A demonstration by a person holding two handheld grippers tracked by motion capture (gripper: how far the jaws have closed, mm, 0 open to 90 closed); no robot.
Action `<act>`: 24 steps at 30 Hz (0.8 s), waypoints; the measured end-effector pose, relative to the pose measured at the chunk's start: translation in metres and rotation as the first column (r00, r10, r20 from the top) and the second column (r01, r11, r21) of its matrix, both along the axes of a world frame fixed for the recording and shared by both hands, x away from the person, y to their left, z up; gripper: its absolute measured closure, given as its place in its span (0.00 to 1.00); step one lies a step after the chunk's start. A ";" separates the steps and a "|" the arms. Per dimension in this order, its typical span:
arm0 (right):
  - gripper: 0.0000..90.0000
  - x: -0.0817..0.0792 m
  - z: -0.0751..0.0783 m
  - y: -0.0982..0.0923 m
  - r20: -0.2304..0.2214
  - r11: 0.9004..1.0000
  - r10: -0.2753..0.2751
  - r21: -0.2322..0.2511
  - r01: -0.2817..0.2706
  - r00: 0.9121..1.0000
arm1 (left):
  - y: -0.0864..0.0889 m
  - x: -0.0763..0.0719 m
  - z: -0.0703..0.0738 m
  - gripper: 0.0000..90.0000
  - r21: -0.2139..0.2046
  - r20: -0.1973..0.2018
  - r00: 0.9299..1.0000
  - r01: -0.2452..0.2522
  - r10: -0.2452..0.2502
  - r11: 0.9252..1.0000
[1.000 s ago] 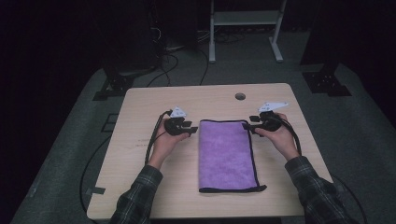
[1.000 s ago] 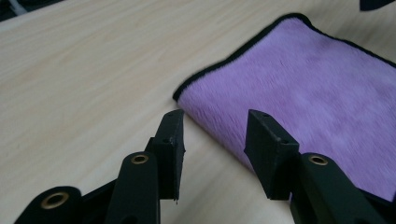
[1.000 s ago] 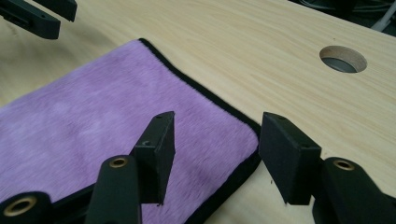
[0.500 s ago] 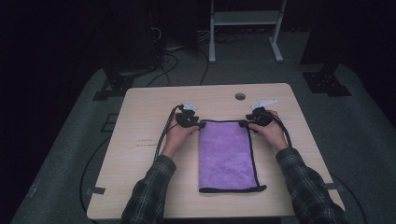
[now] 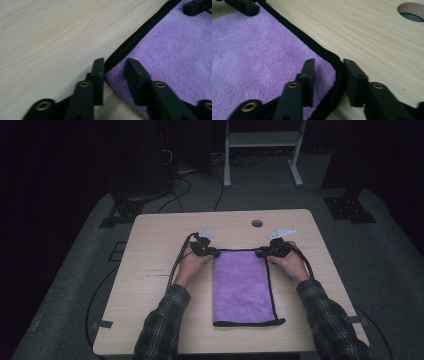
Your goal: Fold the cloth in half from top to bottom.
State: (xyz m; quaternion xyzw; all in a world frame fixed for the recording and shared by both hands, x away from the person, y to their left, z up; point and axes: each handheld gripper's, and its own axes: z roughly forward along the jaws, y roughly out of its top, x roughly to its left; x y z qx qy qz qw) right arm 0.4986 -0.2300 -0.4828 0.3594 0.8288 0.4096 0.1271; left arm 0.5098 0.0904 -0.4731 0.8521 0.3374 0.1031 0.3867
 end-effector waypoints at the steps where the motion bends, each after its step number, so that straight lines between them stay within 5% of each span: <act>1: 0.80 0.000 0.000 0.000 -0.009 1.000 0.004 0.009 -0.004 1.000 | 0.000 -0.001 0.000 0.83 -0.013 -0.019 1.000 -0.002 0.001 1.000; 7: 0.91 -0.003 0.000 0.002 -0.033 1.000 0.004 0.029 -0.003 0.999 | -0.005 -0.002 0.003 0.93 0.010 -0.023 1.000 -0.010 0.010 1.000; 11: 0.92 0.000 0.005 0.007 -0.025 1.000 -0.015 -0.017 0.014 1.000 | -0.004 0.000 0.007 0.94 0.017 -0.011 1.000 -0.027 0.027 0.999; 19: 0.92 0.011 0.032 0.013 0.047 0.999 -0.047 0.025 0.046 0.998 | 0.003 0.006 0.045 0.94 -0.006 0.114 0.992 -0.061 0.061 0.998; 24: 0.92 0.010 0.058 0.011 0.090 0.997 -0.031 0.073 0.025 0.995 | 0.010 0.001 0.069 0.94 -0.050 0.159 0.987 -0.032 0.040 0.998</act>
